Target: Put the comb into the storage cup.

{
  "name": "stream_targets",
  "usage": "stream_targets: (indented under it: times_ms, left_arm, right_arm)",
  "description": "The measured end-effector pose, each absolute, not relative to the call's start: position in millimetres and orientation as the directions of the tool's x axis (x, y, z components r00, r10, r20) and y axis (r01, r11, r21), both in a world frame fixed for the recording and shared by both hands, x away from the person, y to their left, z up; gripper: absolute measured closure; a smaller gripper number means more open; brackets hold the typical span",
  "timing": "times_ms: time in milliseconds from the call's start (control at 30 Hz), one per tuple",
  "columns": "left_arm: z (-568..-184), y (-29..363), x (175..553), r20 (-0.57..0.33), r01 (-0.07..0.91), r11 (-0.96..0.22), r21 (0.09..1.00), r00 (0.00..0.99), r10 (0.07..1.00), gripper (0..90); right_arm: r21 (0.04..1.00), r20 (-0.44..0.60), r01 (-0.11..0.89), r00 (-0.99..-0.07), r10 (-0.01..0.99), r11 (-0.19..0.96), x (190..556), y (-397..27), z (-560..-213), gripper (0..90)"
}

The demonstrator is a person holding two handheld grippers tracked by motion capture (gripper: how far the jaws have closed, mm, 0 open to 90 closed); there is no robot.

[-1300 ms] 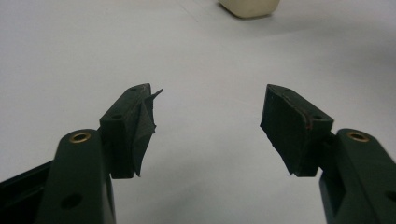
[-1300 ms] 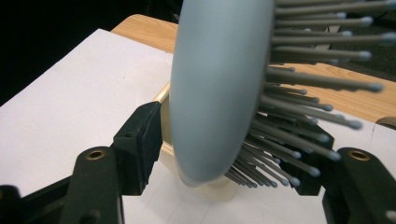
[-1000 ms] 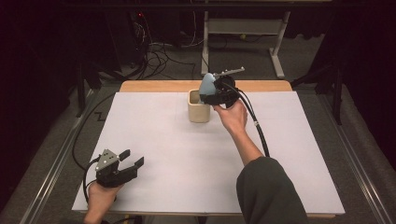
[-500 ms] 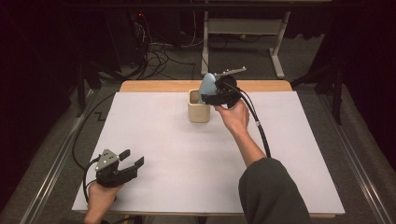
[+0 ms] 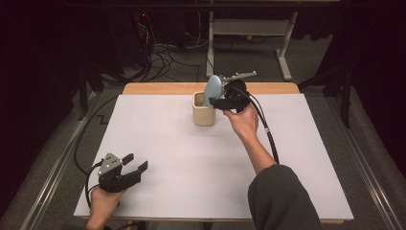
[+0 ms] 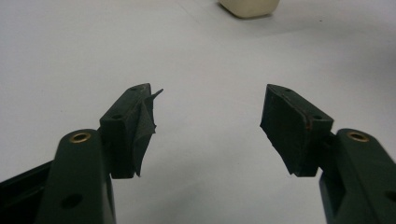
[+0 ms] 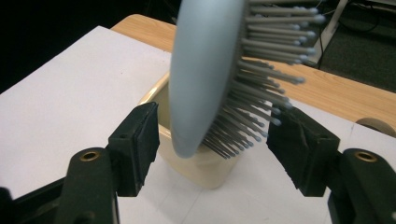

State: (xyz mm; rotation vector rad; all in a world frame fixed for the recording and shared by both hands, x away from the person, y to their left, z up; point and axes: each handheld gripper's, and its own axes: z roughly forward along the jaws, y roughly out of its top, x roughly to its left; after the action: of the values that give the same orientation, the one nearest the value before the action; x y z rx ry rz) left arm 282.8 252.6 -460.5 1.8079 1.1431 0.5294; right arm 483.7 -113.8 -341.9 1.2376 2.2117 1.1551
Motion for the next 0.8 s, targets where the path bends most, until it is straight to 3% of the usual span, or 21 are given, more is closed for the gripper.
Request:
stream_targets:
  times_ms: [800]
  left_arm:
    - [-460.8, 252.7, 283.2, -0.107, 0.489, -0.162, 0.857, 0.477, 0.872, 35.2]
  right_arm:
    - [0.808, 0.069, 0.519, -0.554, 0.83, 0.28, 470.4, -134.6, -344.0, 33.9]
